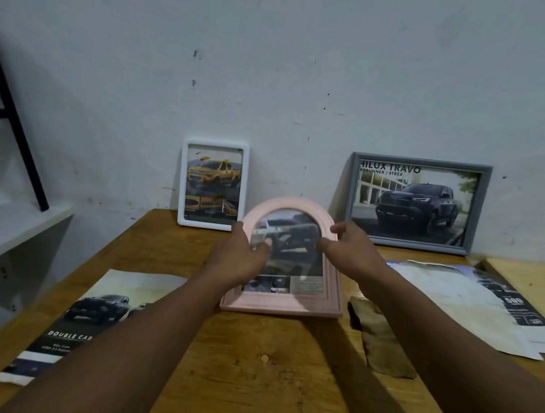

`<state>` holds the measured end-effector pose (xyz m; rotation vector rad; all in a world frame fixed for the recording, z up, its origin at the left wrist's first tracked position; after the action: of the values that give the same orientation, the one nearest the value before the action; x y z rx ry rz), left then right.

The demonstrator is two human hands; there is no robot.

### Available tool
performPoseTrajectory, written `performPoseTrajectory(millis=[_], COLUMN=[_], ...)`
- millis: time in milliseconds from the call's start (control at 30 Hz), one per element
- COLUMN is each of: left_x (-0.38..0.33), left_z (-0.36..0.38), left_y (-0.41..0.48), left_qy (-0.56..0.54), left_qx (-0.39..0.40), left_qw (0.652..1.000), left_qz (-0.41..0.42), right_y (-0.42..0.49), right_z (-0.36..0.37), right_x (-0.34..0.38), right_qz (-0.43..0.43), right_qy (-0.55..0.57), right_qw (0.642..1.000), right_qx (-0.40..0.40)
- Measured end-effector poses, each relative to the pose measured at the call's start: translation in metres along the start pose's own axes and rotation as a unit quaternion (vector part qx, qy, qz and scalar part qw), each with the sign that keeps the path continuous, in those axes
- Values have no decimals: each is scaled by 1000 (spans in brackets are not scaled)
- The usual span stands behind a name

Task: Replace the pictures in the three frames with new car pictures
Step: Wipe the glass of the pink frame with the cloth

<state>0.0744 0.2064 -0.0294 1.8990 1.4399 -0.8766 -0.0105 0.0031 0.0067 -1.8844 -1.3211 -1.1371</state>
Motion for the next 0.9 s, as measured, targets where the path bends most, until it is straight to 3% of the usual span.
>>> performPoseTrajectory(millis=[167, 333, 900], left_x=[-24, -36, -26], left_z=[-11, -7, 32], left_y=[19, 39, 133], left_qy=[-44, -53, -52], left_qx=[-69, -88, -60], left_qw=[995, 989, 990], left_qz=[61, 111, 115], right_y=[9, 33, 131], right_z=[-13, -16, -10], right_x=[34, 36, 8], right_qz=[-118, -163, -121], right_qy=[7, 5, -61], right_qw=[992, 985, 988], right_qx=[-42, -49, -78])
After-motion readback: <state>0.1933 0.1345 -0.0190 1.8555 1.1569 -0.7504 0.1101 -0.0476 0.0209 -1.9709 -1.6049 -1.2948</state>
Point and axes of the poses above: each hand's wrist, its own y-axis towards the middle knuckle, its own z-axis out of the palm, x = y × z, the point moved 8 cm from there along y, towards the middle knuckle, and after that the axes turned 1 degree about x, right-handed, at the moved point
